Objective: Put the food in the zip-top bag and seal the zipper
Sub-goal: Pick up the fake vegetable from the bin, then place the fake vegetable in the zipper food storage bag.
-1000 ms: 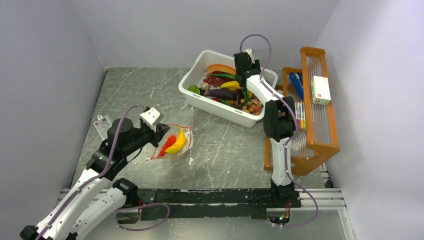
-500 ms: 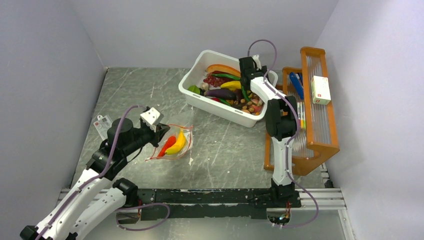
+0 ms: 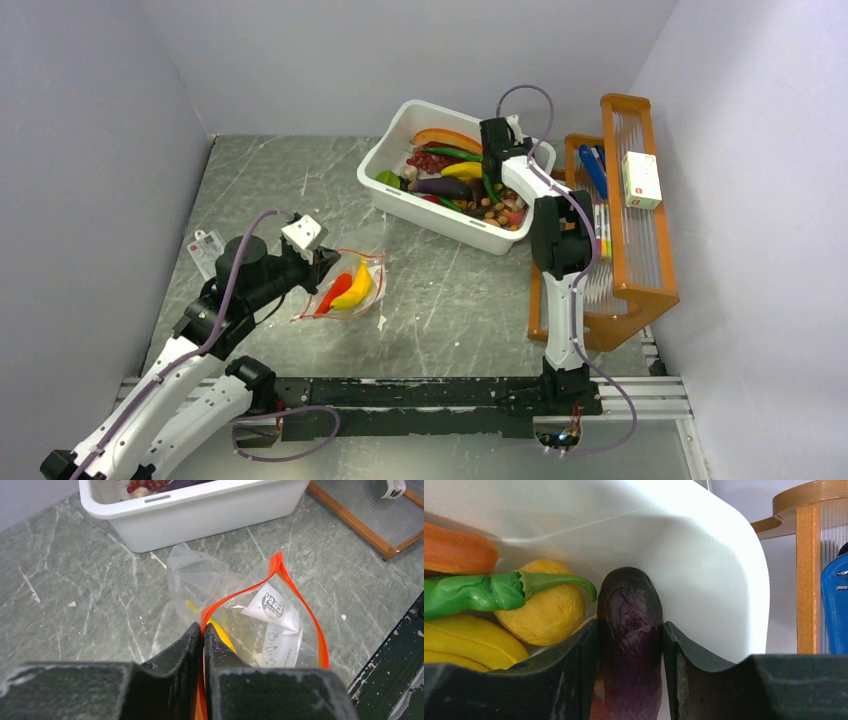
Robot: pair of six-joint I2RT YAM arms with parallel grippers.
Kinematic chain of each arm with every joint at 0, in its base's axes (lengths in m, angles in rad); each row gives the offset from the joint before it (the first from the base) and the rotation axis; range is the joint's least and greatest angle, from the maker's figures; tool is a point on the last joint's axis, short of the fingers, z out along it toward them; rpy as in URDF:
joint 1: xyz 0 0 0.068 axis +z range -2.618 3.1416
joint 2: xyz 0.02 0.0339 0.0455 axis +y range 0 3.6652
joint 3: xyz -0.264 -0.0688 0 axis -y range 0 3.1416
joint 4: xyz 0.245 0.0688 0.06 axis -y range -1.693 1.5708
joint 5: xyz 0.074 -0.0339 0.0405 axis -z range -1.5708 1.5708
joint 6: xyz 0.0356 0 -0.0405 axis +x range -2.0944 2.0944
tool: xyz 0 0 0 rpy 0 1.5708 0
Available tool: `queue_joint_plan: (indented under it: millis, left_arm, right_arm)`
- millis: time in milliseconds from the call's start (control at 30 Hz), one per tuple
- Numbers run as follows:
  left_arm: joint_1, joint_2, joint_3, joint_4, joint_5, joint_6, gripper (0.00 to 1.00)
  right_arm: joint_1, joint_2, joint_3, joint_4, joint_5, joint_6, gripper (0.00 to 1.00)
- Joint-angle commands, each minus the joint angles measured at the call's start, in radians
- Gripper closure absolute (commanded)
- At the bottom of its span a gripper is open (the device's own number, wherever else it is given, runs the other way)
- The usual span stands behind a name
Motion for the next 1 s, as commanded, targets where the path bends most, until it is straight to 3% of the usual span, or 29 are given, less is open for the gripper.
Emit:
queue_joint_plan:
  millis: [0,400,767,967]
  left_arm:
    - [0.004,-0.008,-0.004,0.05,0.009,0.01,0.93]
    - [0.004,0.014,-0.002,0.056,0.03,-0.001,0.93]
    - [0.004,0.042,0.013,0.03,-0.002,-0.032,0.93]
    - [0.004,0.09,0.05,0.035,-0.033,-0.096,0.93]
  right_arm:
    - [0.001,-0.034,0.015,0.001,-0.014,0.002,0.61]
    - [0.056,-0.236,-0.062,0.038,-0.128,0.029,0.62]
    - [0.121,-0.514,-0.237,0.15,-0.407,0.086,0.62]
    - [0.138,-0.689,-0.39,0.228,-0.606,0.197,0.64]
